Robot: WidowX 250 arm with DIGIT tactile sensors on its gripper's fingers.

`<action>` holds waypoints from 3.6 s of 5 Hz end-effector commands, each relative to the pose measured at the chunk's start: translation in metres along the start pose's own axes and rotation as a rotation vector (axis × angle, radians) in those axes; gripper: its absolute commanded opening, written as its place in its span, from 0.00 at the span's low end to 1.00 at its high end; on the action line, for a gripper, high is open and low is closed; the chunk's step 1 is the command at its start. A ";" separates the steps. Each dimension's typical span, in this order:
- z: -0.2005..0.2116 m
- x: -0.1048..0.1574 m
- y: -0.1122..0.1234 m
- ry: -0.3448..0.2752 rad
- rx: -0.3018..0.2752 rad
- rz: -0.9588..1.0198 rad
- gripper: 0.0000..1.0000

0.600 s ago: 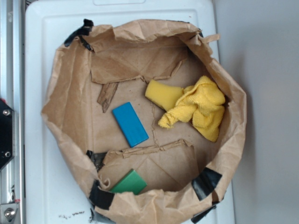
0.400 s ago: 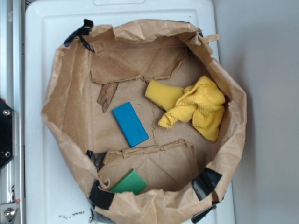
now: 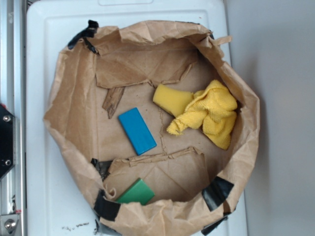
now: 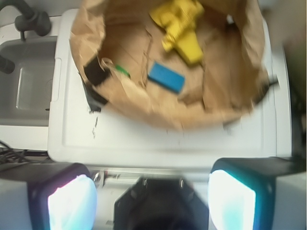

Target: Grab the blue block.

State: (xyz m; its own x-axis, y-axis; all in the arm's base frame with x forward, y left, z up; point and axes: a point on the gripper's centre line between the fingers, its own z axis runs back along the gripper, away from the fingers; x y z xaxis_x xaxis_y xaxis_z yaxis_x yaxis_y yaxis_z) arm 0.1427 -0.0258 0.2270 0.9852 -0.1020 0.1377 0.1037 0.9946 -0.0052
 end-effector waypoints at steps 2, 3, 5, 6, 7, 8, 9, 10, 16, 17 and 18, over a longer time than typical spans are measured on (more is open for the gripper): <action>0.008 0.004 -0.001 -0.038 0.002 -0.018 1.00; -0.010 0.032 0.015 -0.064 -0.060 -0.089 1.00; -0.032 0.051 0.035 -0.145 -0.143 -0.395 1.00; -0.069 0.060 0.047 -0.081 -0.164 -0.456 1.00; -0.111 0.056 0.057 -0.026 -0.133 -0.451 1.00; -0.111 0.056 0.057 -0.026 -0.133 -0.451 1.00; -0.111 0.056 0.057 -0.026 -0.133 -0.451 1.00; -0.111 0.056 0.057 -0.026 -0.133 -0.451 1.00; -0.166 0.117 0.086 -0.110 -0.158 -0.733 1.00; -0.157 0.093 0.087 -0.129 -0.181 -0.798 1.00; -0.163 0.074 0.086 -0.140 -0.176 -0.830 1.00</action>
State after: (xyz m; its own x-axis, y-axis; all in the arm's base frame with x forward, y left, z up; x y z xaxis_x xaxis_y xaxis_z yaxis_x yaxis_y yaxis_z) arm 0.2410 0.0416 0.0599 0.5752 -0.7731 0.2673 0.8118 0.5797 -0.0701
